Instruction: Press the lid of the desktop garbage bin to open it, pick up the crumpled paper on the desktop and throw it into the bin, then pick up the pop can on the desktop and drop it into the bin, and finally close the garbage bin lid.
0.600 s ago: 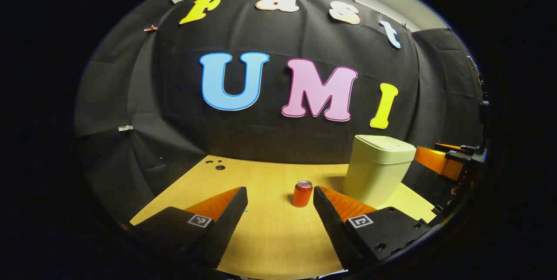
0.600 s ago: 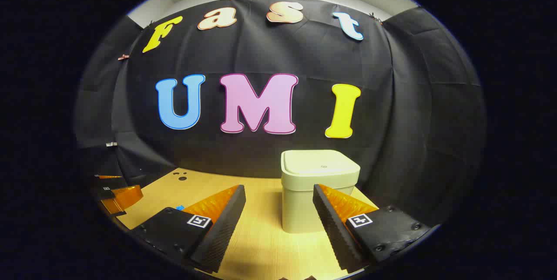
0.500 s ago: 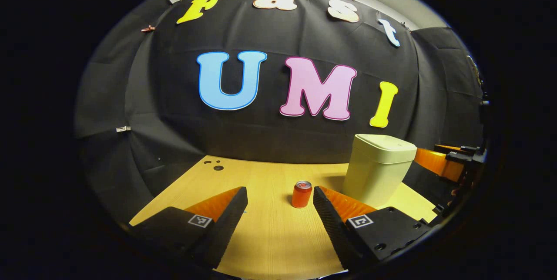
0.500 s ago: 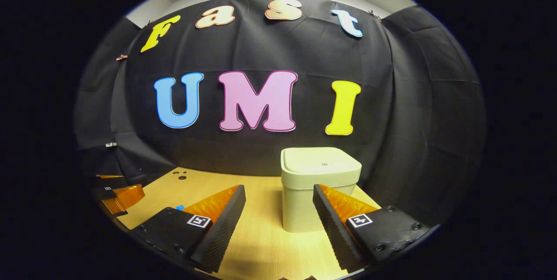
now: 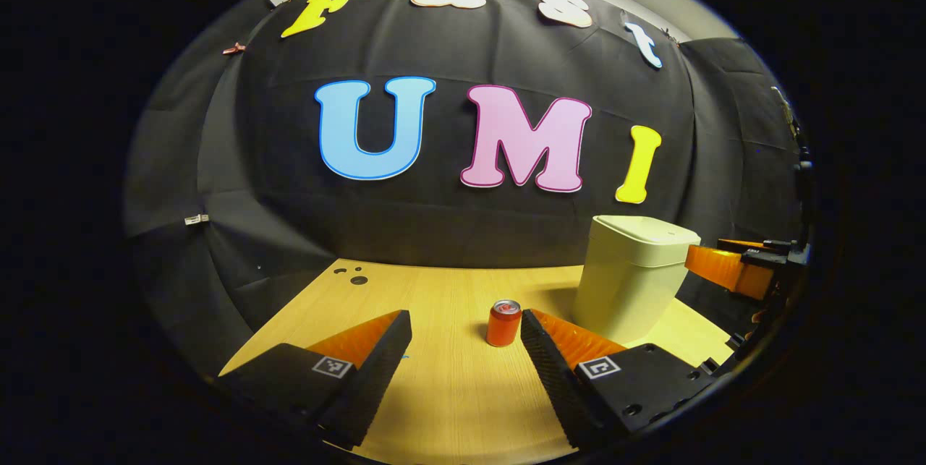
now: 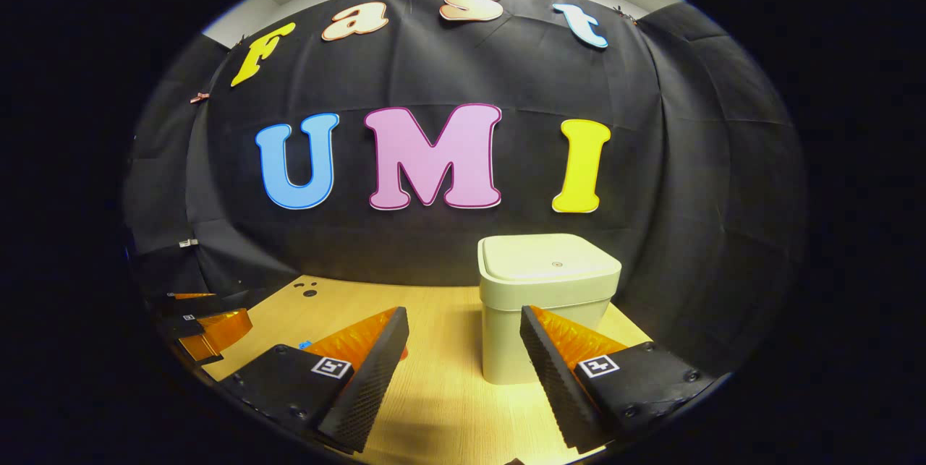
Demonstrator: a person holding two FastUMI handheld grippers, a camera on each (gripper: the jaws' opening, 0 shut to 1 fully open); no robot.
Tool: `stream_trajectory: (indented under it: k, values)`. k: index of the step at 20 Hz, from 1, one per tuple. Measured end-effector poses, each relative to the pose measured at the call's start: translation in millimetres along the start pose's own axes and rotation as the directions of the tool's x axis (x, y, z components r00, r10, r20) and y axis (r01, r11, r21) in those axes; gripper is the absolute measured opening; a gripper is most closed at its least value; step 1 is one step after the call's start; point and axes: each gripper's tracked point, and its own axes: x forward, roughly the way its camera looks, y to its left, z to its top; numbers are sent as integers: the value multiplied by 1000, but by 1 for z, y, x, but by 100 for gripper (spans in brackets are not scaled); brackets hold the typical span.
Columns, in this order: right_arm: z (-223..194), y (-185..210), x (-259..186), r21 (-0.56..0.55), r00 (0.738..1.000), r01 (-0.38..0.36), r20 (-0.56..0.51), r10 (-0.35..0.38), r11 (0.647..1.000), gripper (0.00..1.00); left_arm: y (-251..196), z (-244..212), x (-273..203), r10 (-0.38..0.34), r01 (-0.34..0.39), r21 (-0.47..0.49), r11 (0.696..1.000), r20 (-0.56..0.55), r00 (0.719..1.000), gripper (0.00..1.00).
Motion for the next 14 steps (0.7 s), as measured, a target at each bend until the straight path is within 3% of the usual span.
stream_trajectory:
  k: [12,14]
  values:
    - [-11,17,4,-29,997,-65,-30,64,997,97,-2,-9,-2,4,-4,16,1000,-4,1000,97]
    - [-9,17,4,-54,997,-75,-18,74,996,90,-3,-9,-2,2,-2,23,1000,0,1000,97]
